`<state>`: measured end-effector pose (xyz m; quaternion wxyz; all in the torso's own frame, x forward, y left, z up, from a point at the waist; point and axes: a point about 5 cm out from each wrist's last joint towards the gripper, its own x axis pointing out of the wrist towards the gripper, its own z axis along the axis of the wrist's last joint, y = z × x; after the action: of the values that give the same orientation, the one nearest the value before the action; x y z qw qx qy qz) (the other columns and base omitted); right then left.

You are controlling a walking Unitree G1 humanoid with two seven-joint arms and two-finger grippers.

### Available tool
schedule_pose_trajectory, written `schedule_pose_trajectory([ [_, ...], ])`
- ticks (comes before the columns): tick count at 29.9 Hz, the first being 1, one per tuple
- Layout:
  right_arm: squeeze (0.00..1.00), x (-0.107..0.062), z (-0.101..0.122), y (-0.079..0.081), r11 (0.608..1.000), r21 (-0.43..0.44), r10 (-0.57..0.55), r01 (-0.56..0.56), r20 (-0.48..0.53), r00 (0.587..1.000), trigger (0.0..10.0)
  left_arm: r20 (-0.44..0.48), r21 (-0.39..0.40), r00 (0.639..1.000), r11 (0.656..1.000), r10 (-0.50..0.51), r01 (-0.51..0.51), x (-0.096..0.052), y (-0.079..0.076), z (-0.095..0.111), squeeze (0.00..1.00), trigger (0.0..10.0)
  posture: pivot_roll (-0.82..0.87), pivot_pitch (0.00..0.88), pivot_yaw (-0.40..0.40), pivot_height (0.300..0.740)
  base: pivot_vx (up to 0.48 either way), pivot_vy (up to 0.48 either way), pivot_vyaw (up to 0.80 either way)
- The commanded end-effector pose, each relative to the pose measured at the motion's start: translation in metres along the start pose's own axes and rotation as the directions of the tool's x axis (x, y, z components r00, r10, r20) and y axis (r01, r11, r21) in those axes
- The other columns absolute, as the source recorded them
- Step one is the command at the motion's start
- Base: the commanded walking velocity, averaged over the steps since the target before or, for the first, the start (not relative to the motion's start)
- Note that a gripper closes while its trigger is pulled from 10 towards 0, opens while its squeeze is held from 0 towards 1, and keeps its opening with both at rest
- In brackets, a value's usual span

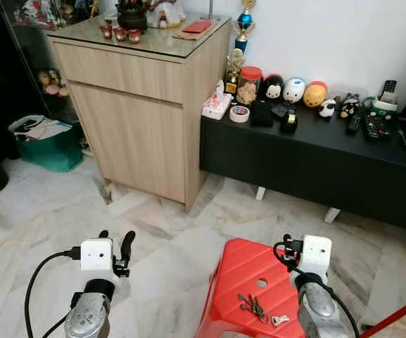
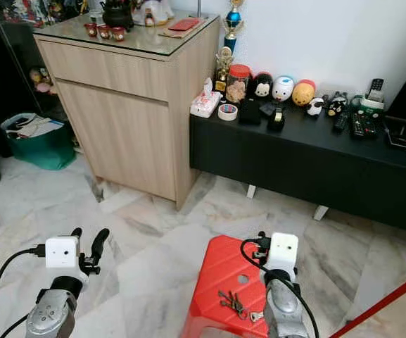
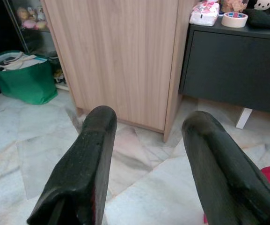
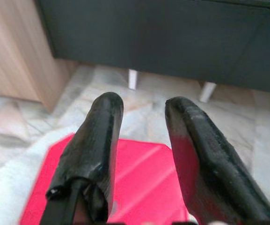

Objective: Hang keys on a hook

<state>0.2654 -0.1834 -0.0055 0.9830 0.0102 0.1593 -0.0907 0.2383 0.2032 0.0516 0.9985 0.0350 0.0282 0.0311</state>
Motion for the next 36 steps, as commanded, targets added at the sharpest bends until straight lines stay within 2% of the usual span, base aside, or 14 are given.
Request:
schedule_pose_trajectory([
  [1, 0.0, 0.002, -0.001, -0.002, 1.0, -0.01, -0.014, 0.014, -0.025, 1.0, 10.0, -0.016, -0.009, 1.0, 1.0, -0.006, 0.005, -0.002, -0.001, -0.003, 0.0, 10.0, 0.03, 0.015, -0.042, 0.73, 0.0, 0.0, 0.0],
  [9, 0.0, 0.004, 0.002, -0.001, 1.0, -0.014, -0.01, 0.01, -0.019, 1.0, 10.0, -0.018, -0.009, 1.0, 1.0, -0.006, 0.006, -0.003, -0.001, -0.004, 0.0, 10.0, 0.03, 0.016, -0.043, 0.69, 0.0, 0.0, 0.0],
  [13, 0.0, 0.006, 0.005, 0.0, 1.0, -0.017, -0.007, 0.007, -0.009, 1.0, 10.0, -0.019, -0.013, 1.0, 1.0, -0.002, 0.001, -0.003, 0.0, -0.004, 0.0, 10.0, 0.03, 0.015, -0.044, 0.652, 0.0, 0.0, 0.0],
  [26, 0.0, 0.011, 0.011, 0.0, 1.0, -0.021, 0.003, -0.003, -0.004, 1.0, 10.0, -0.024, -0.014, 1.0, 1.0, -0.003, 0.003, -0.003, 0.0, -0.005, 0.0, 10.0, 0.03, 0.007, -0.038, 0.652, 0.0, 0.0, 0.0],
  [36, 0.0, 0.013, 0.005, 0.005, 0.998, -0.021, 0.049, -0.05, -0.064, 0.997, 10.0, -0.022, -0.014, 1.0, 1.0, -0.008, 0.008, 0.0, 0.001, -0.004, 0.0, 10.0, 0.03, 0.001, -0.034, 0.652, 0.0, 0.0, 0.0],
])
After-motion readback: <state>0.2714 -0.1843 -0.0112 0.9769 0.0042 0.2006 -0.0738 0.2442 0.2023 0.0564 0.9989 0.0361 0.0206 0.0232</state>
